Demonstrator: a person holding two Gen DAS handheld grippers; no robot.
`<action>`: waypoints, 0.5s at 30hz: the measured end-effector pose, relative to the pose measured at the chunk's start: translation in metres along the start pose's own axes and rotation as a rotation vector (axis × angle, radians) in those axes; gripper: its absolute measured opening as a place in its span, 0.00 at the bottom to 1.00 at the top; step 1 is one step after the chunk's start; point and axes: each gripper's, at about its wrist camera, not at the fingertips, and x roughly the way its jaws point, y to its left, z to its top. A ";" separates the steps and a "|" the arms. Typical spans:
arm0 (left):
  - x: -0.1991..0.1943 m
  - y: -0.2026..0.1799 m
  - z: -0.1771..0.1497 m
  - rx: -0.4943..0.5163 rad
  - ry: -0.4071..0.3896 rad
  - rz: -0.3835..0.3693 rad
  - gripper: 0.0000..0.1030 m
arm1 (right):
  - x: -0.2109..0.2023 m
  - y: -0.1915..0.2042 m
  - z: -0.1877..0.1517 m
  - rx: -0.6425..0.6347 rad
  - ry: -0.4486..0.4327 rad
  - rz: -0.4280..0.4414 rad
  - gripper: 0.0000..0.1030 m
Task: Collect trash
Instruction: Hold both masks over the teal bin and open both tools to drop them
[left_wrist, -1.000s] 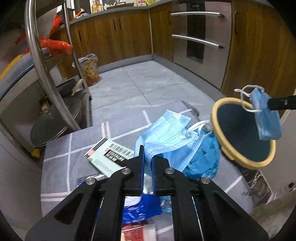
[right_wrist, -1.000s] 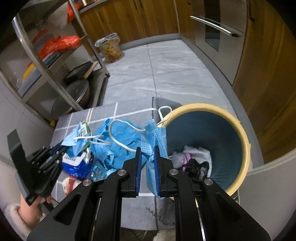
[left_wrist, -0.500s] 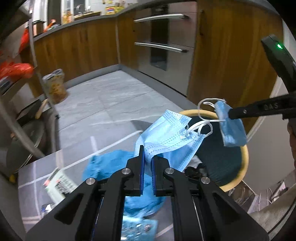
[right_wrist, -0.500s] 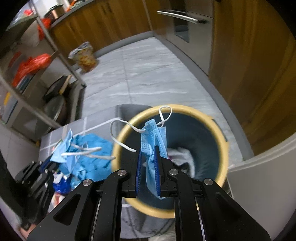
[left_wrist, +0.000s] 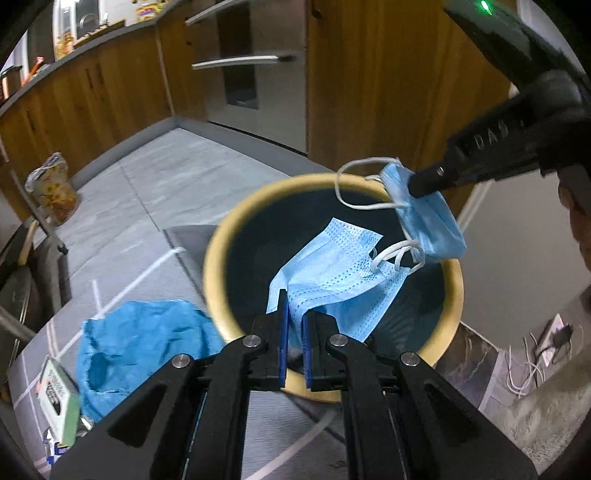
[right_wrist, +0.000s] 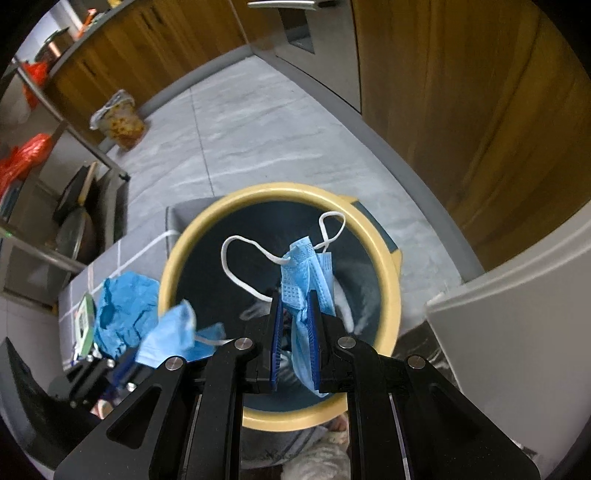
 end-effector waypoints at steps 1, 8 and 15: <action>0.005 -0.004 -0.001 0.011 0.008 0.001 0.06 | 0.000 0.000 0.000 -0.001 0.003 -0.001 0.14; 0.018 -0.008 0.001 0.006 0.027 -0.005 0.06 | 0.002 0.002 0.001 -0.016 -0.010 -0.016 0.14; 0.028 -0.007 -0.001 0.003 0.043 0.003 0.06 | 0.001 0.002 0.004 -0.034 -0.048 -0.028 0.14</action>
